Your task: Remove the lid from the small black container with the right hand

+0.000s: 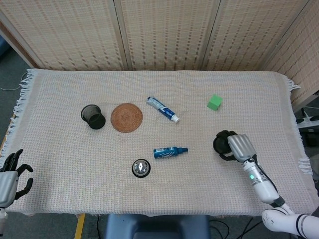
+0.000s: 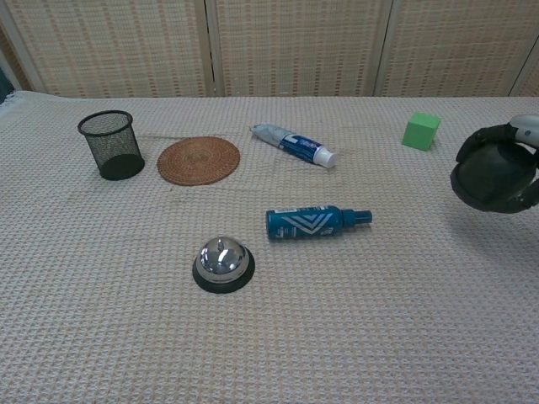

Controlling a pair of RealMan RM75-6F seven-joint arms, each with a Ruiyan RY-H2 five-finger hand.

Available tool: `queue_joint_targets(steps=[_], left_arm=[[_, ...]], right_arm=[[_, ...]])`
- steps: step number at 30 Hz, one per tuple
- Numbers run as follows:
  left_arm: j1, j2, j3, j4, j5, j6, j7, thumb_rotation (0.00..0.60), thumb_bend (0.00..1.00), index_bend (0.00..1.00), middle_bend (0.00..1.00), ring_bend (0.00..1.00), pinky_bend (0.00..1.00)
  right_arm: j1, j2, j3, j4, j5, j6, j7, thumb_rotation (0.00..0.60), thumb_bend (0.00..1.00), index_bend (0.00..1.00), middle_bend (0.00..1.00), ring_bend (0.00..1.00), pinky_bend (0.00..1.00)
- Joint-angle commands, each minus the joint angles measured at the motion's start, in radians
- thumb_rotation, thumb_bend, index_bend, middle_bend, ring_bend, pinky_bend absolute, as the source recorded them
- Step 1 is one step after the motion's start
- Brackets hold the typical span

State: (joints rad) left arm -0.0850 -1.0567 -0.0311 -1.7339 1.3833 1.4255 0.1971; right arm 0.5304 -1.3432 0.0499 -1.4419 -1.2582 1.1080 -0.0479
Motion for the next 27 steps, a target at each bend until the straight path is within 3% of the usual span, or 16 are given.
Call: queue_joint_targets(steps=[1,4,8,11,14,16,18,20,23,27], left_arm=[[-0.001,0.000,0.000,0.000,-0.001,-0.001,0.001,0.600,0.42,0.45,0.00,0.02,0.40],[-0.001,-0.001,0.000,-0.002,-0.001,-0.002,0.005,0.600,0.42,0.45,0.00,0.02,0.40],[-0.002,-0.002,0.001,-0.002,-0.003,-0.005,0.008,0.600,0.42,0.45,0.00,0.02,0.40],[-0.003,-0.002,0.000,-0.003,-0.004,-0.008,0.010,0.600,0.42,0.45,0.00,0.02,0.40],[-0.002,-0.002,0.001,-0.002,-0.003,-0.005,0.010,0.600,0.41,0.45,0.00,0.02,0.40],[-0.002,-0.002,0.000,-0.002,-0.002,-0.004,0.009,0.600,0.41,0.45,0.00,0.02,0.40],[-0.001,-0.001,0.000,-0.002,-0.003,-0.003,0.008,0.600,0.41,0.45,0.00,0.02,0.40],[0.000,-0.001,0.001,-0.001,-0.003,-0.003,0.006,0.600,0.41,0.45,0.00,0.02,0.40],[0.000,0.000,0.001,-0.002,-0.002,-0.003,0.006,0.600,0.41,0.45,0.00,0.02,0.40],[0.000,0.000,0.003,-0.003,0.000,-0.005,0.006,0.600,0.42,0.45,0.00,0.02,0.40]], right_arm=[[-0.071,-0.020,-0.004,0.057,-0.248,0.238,0.210,0.600,0.21,0.65,0.59,0.77,0.91],[-0.084,-0.021,-0.010,0.095,-0.286,0.274,0.223,0.600,0.21,0.65,0.59,0.77,0.91],[-0.092,-0.038,-0.014,0.171,-0.283,0.260,0.112,0.600,0.21,0.65,0.59,0.76,0.91],[-0.102,-0.017,-0.009,0.128,-0.170,0.149,-0.029,0.600,0.21,0.65,0.59,0.76,0.91],[-0.096,0.043,0.014,-0.002,0.045,0.011,-0.271,0.600,0.21,0.66,0.59,0.76,0.91],[-0.085,0.061,0.035,-0.068,0.168,-0.012,-0.419,0.600,0.21,0.66,0.59,0.76,0.91],[-0.078,0.053,0.057,-0.100,0.216,0.005,-0.467,0.600,0.21,0.66,0.59,0.76,0.91],[-0.078,0.046,0.066,-0.107,0.191,0.016,-0.430,0.600,0.21,0.66,0.59,0.76,0.91],[-0.086,0.033,0.067,-0.085,0.061,0.041,-0.267,0.600,0.21,0.66,0.59,0.76,0.91],[-0.094,0.012,0.036,-0.007,-0.196,0.127,0.059,0.600,0.21,0.65,0.59,0.75,0.90]])
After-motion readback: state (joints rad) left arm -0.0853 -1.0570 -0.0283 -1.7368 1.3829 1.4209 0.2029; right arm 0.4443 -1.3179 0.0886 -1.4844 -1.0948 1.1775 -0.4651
